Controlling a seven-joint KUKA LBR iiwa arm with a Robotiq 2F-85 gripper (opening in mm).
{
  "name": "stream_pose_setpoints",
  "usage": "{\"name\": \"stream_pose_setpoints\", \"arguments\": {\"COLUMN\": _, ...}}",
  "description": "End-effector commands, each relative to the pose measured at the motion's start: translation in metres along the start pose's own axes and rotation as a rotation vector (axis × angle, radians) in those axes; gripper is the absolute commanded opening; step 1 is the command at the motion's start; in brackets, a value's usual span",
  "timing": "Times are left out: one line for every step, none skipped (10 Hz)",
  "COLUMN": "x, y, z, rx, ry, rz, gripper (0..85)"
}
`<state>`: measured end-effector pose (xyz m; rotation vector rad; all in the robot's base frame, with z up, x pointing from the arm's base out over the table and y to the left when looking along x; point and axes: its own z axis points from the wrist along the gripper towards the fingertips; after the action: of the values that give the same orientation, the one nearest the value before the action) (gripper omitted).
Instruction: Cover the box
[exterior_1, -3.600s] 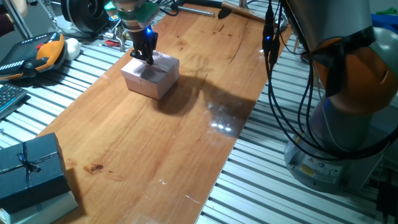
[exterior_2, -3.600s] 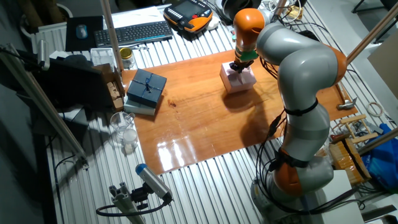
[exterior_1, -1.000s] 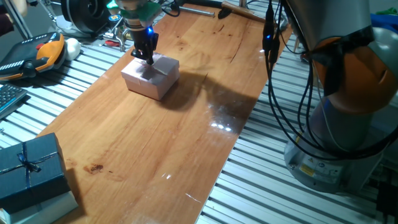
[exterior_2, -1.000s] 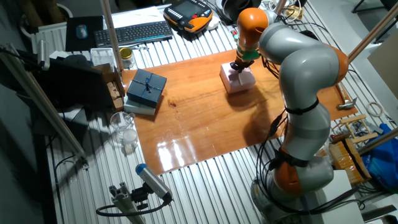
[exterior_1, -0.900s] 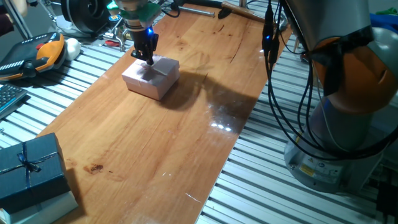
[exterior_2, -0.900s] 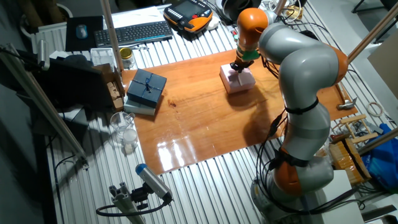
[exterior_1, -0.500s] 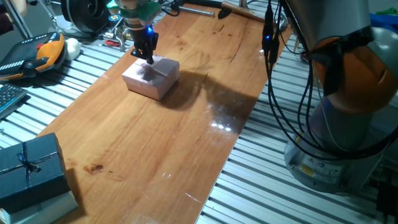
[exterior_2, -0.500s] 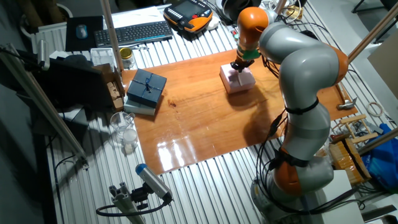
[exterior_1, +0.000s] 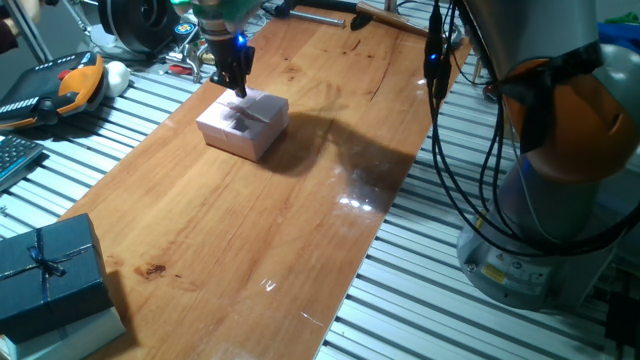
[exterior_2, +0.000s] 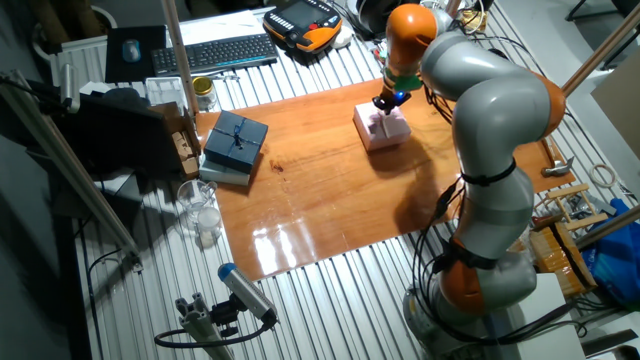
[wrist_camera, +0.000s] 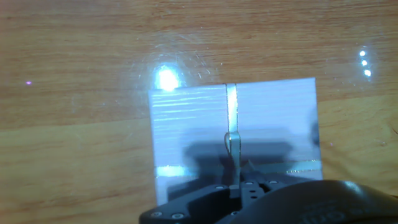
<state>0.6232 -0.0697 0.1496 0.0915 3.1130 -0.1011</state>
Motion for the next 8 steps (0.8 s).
{"name": "stream_pose_setpoints", "arguments": {"x": 0.003, "y": 0.0, "z": -0.007, "rx": -0.013, "ry": 0.001, "rz": -0.003, "gripper": 0.0}}
{"name": "stream_pose_setpoints", "arguments": {"x": 0.006, "y": -0.001, "z": -0.014, "rx": -0.041, "ry": 0.004, "rz": -0.008, "gripper": 0.0}}
{"name": "stream_pose_setpoints", "arguments": {"x": 0.009, "y": -0.002, "z": -0.02, "rx": -0.059, "ry": 0.005, "rz": -0.017, "gripper": 0.0}}
{"name": "stream_pose_setpoints", "arguments": {"x": 0.013, "y": -0.002, "z": -0.027, "rx": -0.069, "ry": 0.003, "rz": -0.032, "gripper": 0.0}}
{"name": "stream_pose_setpoints", "arguments": {"x": 0.018, "y": -0.001, "z": -0.036, "rx": -0.07, "ry": 0.003, "rz": -0.043, "gripper": 0.0}}
{"name": "stream_pose_setpoints", "arguments": {"x": 0.023, "y": 0.003, "z": -0.045, "rx": -0.06, "ry": -0.001, "rz": -0.054, "gripper": 0.0}}
{"name": "stream_pose_setpoints", "arguments": {"x": 0.026, "y": 0.005, "z": -0.05, "rx": -0.061, "ry": -0.007, "rz": -0.069, "gripper": 0.0}}
{"name": "stream_pose_setpoints", "arguments": {"x": 0.029, "y": 0.006, "z": -0.054, "rx": -0.061, "ry": -0.011, "rz": -0.081, "gripper": 0.0}}
